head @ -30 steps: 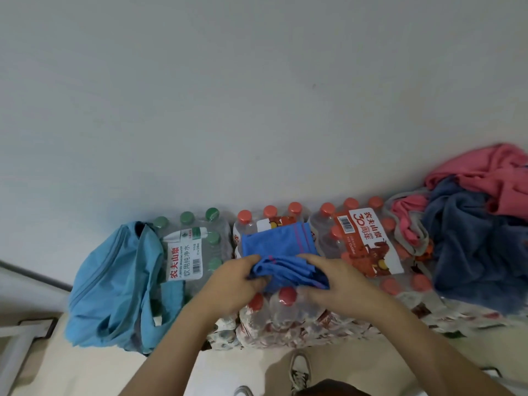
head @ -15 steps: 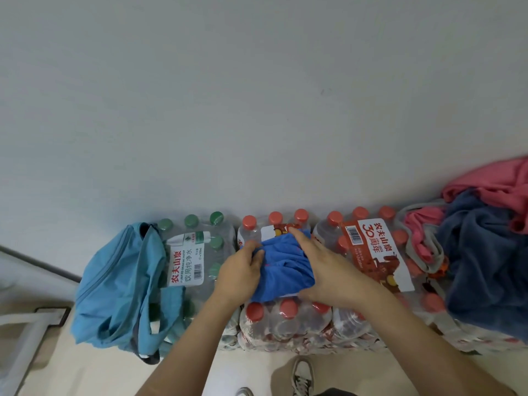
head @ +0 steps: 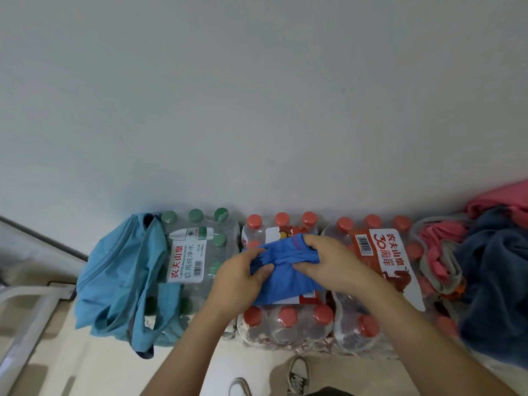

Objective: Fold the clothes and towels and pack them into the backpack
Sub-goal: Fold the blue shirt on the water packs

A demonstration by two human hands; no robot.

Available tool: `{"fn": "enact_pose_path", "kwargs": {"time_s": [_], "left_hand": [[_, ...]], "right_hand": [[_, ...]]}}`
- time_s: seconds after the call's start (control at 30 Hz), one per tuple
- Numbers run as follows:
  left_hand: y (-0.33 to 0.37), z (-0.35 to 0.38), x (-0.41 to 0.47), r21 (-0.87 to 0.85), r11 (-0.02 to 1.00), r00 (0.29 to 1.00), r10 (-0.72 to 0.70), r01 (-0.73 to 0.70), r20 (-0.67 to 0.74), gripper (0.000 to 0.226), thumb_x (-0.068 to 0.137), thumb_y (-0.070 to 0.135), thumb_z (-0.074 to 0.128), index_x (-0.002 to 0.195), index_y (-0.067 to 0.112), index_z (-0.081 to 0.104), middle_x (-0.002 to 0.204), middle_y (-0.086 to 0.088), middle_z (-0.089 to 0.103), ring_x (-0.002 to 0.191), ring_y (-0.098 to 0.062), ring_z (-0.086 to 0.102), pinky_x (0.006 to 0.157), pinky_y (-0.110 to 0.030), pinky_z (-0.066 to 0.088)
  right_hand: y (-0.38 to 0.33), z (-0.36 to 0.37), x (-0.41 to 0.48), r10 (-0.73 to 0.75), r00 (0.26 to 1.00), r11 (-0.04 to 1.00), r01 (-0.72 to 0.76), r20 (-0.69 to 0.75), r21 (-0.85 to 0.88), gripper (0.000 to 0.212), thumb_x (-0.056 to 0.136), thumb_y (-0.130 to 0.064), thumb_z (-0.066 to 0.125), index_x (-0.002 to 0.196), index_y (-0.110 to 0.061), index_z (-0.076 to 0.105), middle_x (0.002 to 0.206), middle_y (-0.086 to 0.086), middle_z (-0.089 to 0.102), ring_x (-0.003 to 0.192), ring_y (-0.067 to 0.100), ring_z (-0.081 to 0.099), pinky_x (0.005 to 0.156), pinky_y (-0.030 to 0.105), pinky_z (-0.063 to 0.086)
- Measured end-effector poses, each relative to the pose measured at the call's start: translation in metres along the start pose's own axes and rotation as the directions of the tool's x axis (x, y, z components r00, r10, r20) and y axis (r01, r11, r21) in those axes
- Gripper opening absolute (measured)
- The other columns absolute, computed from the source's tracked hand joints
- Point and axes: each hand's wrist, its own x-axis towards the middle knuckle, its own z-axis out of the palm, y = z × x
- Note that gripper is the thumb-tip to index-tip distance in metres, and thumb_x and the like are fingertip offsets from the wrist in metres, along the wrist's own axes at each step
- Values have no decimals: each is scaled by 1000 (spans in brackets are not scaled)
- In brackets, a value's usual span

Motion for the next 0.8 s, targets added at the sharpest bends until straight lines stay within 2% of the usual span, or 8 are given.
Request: {"fn": "enact_pose_path", "kwargs": {"time_s": [0.13,0.2,0.3,0.43,0.6,0.67,0.73,0.8], "left_hand": [[6,6,6,273,960,996,79,-63,-48,24,94,28,51,116,19,54,97,-1,61,92,-24,59,67,-28,35],[4,13,6,327,945,993,59,-22,-105,31,92,33,52,120,20,52,103,-4,60,94,-25,58,69,-31,39],[-4,13,4,306,943,972,-60,130,-228,54,85,50,58,130,24,45,114,-4,51,107,-25,50,83,-36,45],[-8,2,13,141,951,961,-273,276,-41,73,77,53,68,135,21,39,128,-1,53,114,-23,53,90,-34,46],[-1,-3,23,-55,952,954,-300,300,3,62,66,31,84,118,24,51,106,10,55,100,-14,58,85,-31,50],[1,-4,25,-181,926,943,-322,332,79,52,64,21,86,107,23,56,101,7,63,93,-12,62,84,-34,54],[3,-7,27,-282,897,939,-307,340,154,38,63,11,86,93,19,62,93,0,70,84,-13,66,80,-39,56],[5,-11,27,-323,914,969,-220,245,112,27,65,4,82,83,12,63,78,-2,69,69,-11,63,70,-42,56]], "right_hand": [[5,10,9,38,993,999,-38,-112,3,32,88,-26,63,118,-28,51,108,-10,59,94,10,59,78,30,53],[7,15,12,69,980,998,-66,-186,24,45,87,-26,65,126,-31,43,114,-5,56,101,15,57,81,30,51],[10,25,13,96,959,995,-84,-268,53,61,84,-22,68,135,-30,36,123,0,51,112,19,54,88,31,49],[18,22,14,145,962,977,-176,-230,-121,82,83,-35,69,149,-29,20,139,2,34,129,22,33,103,35,36],[14,-7,26,115,993,962,-109,9,-252,73,76,-35,74,140,-29,38,138,-4,40,129,19,36,106,40,37],[7,-15,32,112,990,929,-74,85,-363,63,73,-33,76,129,-28,49,124,-5,51,116,17,45,96,39,44],[-1,-21,35,85,983,922,-15,165,-387,34,73,-26,75,104,-22,61,97,-4,58,91,16,54,74,31,48],[-9,-28,34,6,981,935,63,192,-349,14,75,-20,73,85,-17,64,78,-3,57,70,14,53,59,28,41]]}}
